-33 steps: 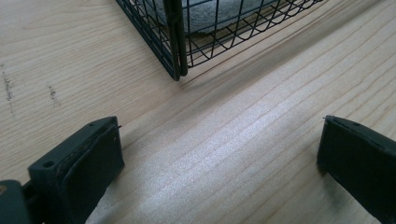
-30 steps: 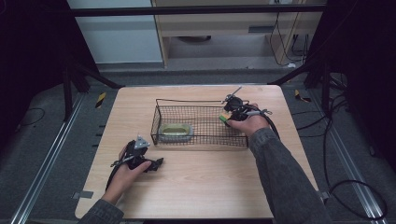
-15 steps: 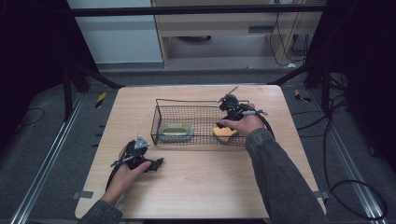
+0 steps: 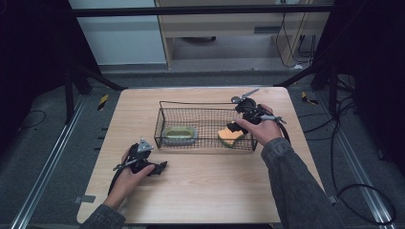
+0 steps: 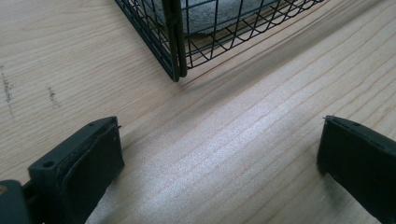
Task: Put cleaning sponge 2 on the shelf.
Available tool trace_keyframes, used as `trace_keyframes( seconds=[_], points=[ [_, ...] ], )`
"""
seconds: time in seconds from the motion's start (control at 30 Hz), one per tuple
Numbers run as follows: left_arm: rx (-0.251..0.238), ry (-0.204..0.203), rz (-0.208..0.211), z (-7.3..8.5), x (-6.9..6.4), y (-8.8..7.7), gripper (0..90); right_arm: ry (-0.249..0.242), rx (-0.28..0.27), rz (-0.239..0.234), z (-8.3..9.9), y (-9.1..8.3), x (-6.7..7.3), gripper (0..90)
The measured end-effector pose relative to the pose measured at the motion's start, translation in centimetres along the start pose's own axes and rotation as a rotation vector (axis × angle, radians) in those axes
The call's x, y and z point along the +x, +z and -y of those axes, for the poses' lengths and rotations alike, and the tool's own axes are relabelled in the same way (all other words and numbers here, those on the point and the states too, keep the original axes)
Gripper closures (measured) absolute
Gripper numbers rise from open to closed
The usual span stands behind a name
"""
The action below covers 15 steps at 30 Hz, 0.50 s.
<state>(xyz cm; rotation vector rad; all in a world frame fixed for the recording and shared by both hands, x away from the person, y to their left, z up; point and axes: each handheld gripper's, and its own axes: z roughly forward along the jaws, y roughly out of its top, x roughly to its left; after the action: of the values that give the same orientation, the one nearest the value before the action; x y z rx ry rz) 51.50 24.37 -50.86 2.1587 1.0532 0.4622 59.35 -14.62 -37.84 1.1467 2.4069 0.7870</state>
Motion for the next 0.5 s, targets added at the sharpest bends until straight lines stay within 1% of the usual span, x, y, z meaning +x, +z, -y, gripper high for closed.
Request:
trace_keyframes(
  seconds=[0.03, 0.1, 0.17, 0.27, 0.33, 0.43, 0.5],
  points=[
    [0.000, 0.000, 0.000, 0.0, 0.0, 0.0, 0.0, -0.001, -0.011, 0.007, 0.2, -0.2, -0.2, 9.9],
    [0.000, 0.000, 0.000, 0.0, 0.0, 0.0, 0.0, 0.001, -0.024, 0.040, 0.6, -0.6, -0.5, 10.4],
    [0.000, -0.001, 0.000, 0.0, 0.0, 0.0, 0.0, 0.013, -0.034, 0.054, 1.1, -1.1, -1.0, 10.4],
    [0.000, -0.001, 0.000, 0.0, 0.0, 0.0, 0.0, 0.041, -0.041, 0.078, 2.2, -1.6, -1.8, 12.4],
    [0.000, 0.000, 0.000, 0.0, 0.0, 0.0, 0.0, 0.057, -0.060, 0.093, 3.1, -2.2, -2.4, 13.0],
    [0.000, -0.001, -0.001, 0.0, 0.0, 0.0, 0.0, 0.095, -0.091, 0.114, 4.5, -3.0, -3.2, 12.0],
    [0.000, -0.002, -0.003, 0.0, 0.0, 0.0, 0.0, 0.109, -0.102, 0.145, 5.6, -3.4, -3.7, 11.9]
  ],
)
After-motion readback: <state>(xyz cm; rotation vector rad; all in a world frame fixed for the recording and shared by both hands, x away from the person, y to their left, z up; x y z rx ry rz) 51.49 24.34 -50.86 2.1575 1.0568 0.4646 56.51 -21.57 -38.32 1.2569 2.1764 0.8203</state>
